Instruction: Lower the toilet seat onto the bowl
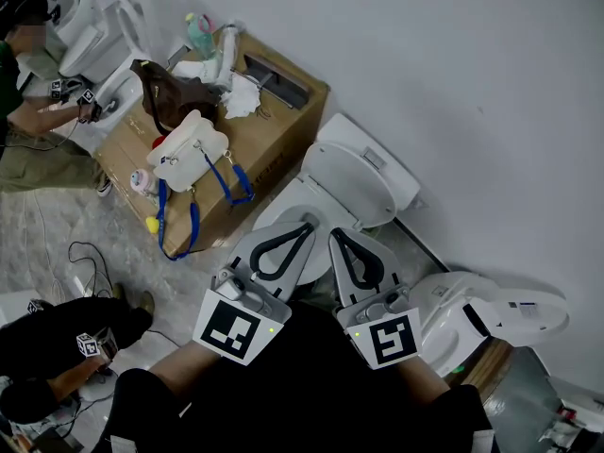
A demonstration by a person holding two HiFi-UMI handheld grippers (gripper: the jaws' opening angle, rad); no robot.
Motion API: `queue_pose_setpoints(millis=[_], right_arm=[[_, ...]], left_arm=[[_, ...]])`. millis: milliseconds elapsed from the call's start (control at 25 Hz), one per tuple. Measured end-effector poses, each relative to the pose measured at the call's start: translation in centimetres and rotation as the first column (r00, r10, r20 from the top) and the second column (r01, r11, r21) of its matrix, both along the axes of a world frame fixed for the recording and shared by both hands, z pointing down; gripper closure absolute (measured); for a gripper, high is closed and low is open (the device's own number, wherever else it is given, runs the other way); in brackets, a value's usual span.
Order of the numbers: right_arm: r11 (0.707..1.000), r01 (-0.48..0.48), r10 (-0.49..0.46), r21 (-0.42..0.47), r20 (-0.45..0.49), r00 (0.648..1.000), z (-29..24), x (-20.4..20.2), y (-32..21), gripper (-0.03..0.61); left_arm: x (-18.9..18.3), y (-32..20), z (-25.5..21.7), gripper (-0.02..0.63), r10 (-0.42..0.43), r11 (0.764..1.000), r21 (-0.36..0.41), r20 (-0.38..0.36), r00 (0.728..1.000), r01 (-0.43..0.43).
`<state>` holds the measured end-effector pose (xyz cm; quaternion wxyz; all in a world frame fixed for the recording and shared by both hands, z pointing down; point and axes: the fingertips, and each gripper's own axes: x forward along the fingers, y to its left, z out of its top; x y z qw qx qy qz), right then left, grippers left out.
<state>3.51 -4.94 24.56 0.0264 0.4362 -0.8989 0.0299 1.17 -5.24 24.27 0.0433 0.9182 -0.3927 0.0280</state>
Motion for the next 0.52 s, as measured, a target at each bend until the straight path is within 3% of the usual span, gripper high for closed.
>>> queue_pose_setpoints(millis=[200, 520], right_arm=[[1.0, 0.002, -0.002, -0.005, 0.004, 1.0, -0.02, 0.13, -0.25, 0.548], [1.0, 0.008, -0.008, -0.004, 0.004, 1.0, 0.06, 0.24, -0.19, 0.548]], left_arm=[[0.36, 0.08, 0.52, 0.594, 0.047, 0.999, 0.015, 0.102, 0.994, -0.048], [0.66, -0.04, 0.42, 0.594, 0.03, 1.0, 0.009, 0.068, 0.997, -0.03]])
